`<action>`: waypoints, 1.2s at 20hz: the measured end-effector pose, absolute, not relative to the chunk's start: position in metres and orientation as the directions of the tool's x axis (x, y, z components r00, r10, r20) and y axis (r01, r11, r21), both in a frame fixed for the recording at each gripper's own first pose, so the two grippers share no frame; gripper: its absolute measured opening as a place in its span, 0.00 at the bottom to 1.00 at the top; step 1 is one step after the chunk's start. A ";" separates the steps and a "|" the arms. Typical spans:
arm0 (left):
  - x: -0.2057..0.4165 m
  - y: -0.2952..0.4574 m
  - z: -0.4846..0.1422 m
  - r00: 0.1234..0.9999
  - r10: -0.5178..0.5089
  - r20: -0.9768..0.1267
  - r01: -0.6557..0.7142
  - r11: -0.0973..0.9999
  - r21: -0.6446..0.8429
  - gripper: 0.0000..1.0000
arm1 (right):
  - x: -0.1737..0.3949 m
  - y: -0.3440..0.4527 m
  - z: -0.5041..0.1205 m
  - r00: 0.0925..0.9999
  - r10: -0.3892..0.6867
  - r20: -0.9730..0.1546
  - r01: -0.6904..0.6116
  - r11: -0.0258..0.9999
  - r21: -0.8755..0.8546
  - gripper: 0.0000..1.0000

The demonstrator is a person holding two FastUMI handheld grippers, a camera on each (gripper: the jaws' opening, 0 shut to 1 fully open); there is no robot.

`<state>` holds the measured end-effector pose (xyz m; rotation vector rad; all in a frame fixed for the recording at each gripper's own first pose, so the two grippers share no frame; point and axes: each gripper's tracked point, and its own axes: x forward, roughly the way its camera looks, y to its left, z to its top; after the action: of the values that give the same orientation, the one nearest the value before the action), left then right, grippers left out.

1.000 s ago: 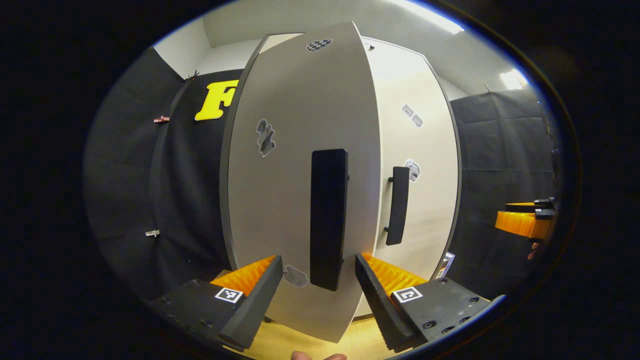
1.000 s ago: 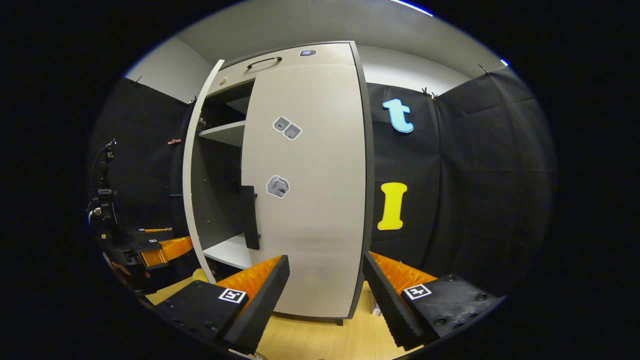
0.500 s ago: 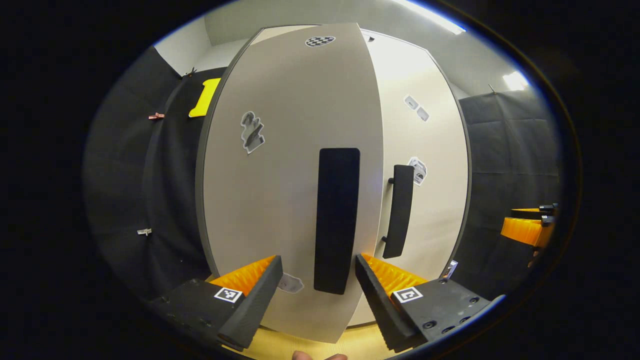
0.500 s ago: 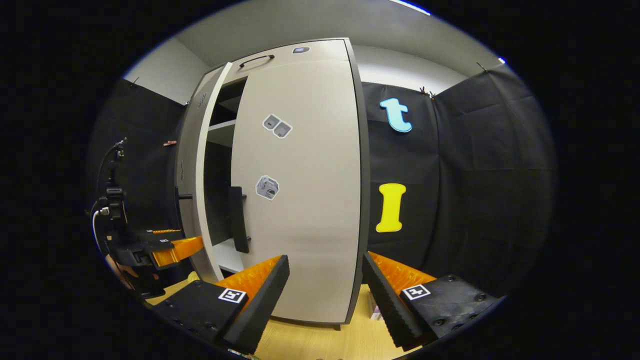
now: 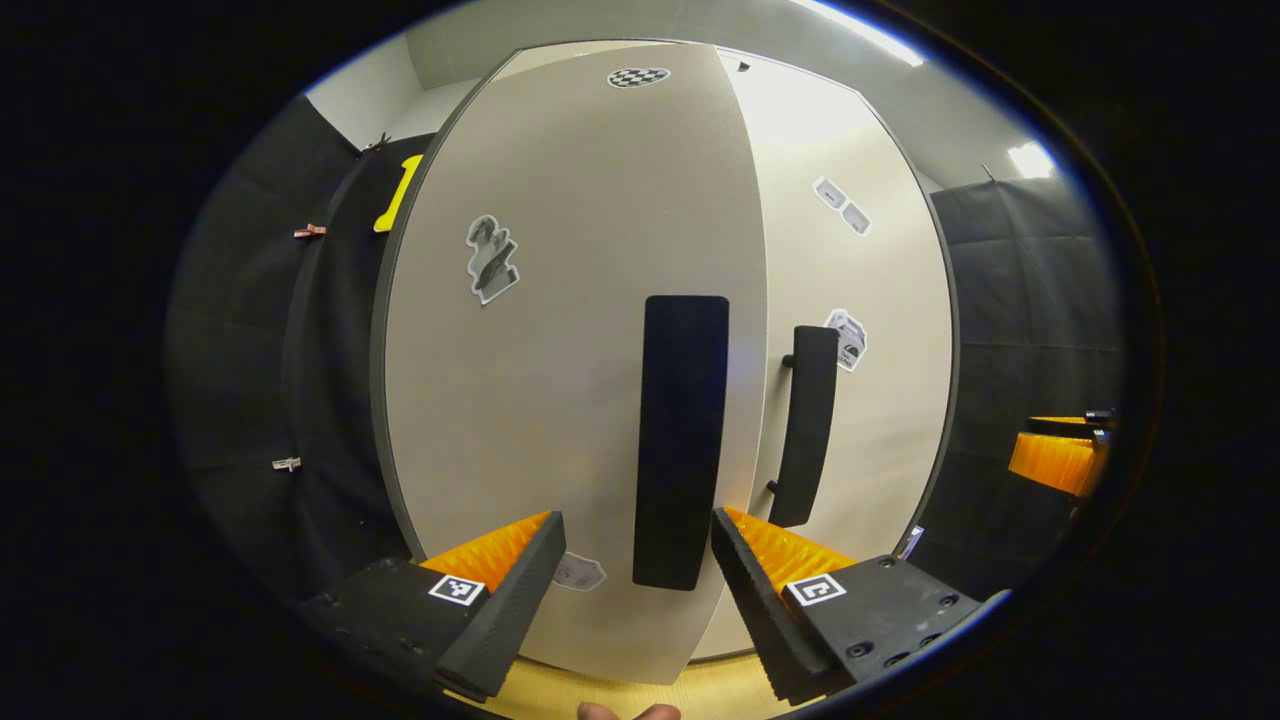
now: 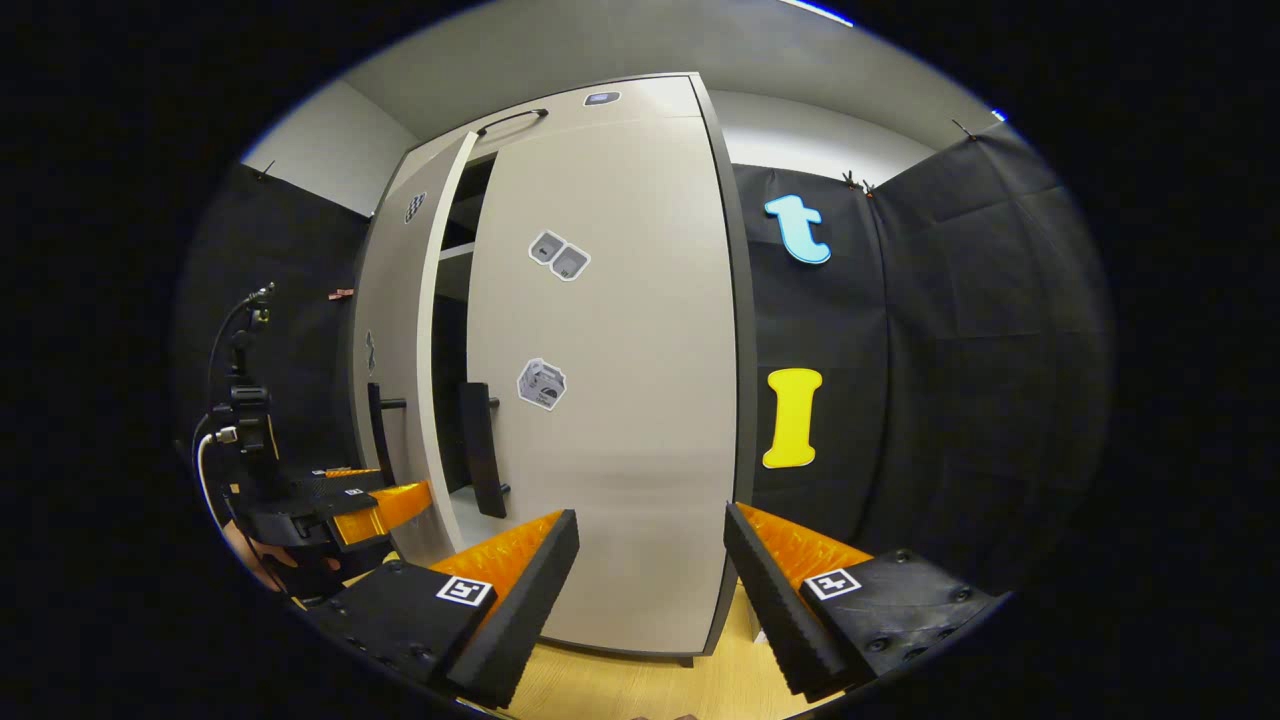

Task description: Grasp the bottle in the cabinet with the left hand and place it on the coaster, then close the right door with the right hand and the left door with the left hand.

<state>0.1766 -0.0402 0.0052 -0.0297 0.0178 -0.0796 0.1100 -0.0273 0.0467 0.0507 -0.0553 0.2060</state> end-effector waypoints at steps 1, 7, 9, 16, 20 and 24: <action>0.173 -0.039 0.007 0.996 -0.083 -0.013 0.083 0.996 -0.028 0.91 | 0.108 -0.026 0.048 0.977 0.204 0.063 -0.207 0.977 0.048 0.97; 0.129 -0.036 0.015 0.996 -0.090 -0.009 0.090 0.996 -0.022 0.94 | 0.084 -0.015 0.056 0.976 0.204 0.075 -0.209 0.976 0.058 0.97; 0.112 -0.033 0.016 0.996 -0.091 -0.008 0.091 0.996 -0.007 0.95 | 0.073 -0.011 0.057 0.976 0.204 0.079 -0.209 0.976 0.055 1.00; 0.061 -0.022 0.019 0.996 -0.093 -0.011 0.093 0.996 -0.005 0.95 | 0.035 0.009 0.059 0.974 0.211 0.082 -0.216 0.975 0.059 0.97; 0.035 -0.014 0.023 0.996 -0.093 -0.004 0.093 0.996 0.004 0.95 | 0.018 0.017 0.059 0.974 0.213 0.081 -0.219 0.973 0.071 0.97; 0.013 -0.008 0.022 0.996 -0.091 -0.007 0.091 0.996 -0.023 0.95 | 0.003 0.022 0.059 0.975 0.205 0.086 -0.211 0.975 0.074 0.97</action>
<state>0.0134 -0.0076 0.0216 -0.0231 0.0082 -0.0914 0.0029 0.0221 0.0586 0.0829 -0.0776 0.2097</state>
